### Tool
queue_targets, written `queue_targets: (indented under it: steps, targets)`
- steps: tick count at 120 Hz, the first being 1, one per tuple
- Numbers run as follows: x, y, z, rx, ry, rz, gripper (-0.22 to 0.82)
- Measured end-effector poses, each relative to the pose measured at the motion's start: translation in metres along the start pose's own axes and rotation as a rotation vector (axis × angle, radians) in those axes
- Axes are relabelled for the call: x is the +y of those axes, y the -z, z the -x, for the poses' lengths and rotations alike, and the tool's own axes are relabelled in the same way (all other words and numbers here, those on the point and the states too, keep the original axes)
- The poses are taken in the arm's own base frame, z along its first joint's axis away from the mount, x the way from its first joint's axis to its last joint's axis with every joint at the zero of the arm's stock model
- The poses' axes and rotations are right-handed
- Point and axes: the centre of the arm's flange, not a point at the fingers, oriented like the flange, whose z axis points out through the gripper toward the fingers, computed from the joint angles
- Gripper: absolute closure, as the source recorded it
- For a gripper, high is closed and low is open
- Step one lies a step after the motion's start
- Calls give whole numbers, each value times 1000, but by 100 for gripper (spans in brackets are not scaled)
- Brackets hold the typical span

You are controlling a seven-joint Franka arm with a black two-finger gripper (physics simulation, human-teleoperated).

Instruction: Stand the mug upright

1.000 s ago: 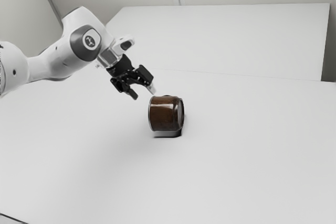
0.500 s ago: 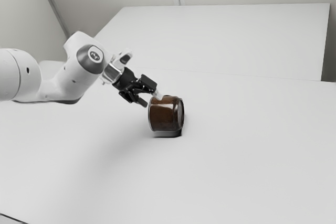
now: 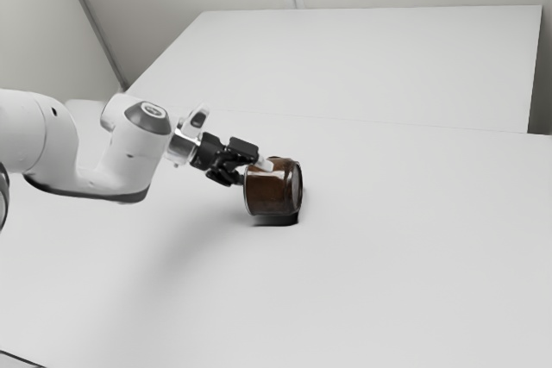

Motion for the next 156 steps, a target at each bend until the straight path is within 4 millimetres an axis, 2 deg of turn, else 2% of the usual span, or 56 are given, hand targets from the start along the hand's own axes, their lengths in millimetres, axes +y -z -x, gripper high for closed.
queue_targets:
  steps: [33, 42, 60, 71, 83, 105, 117, 137, 156]
  targets:
    - [-4, -9, 7, 55, -30, 97, 7]
    - [-5, -11, 8, 61, -44, 111, 16]
    - [-4, -13, 8, 68, -81, 128, 46]
    - [-3, -13, 8, 75, -100, 135, 59]
    - [-1, -13, 7, 81, -122, 138, 68]
    - [3, -11, 6, 89, -161, 135, 74]
    - [19, -2, 3, 108, -206, 134, 76]
    - [54, 26, -3, 146, -295, 128, 77]
    - [88, 57, -5, 79, -437, 18, 78]
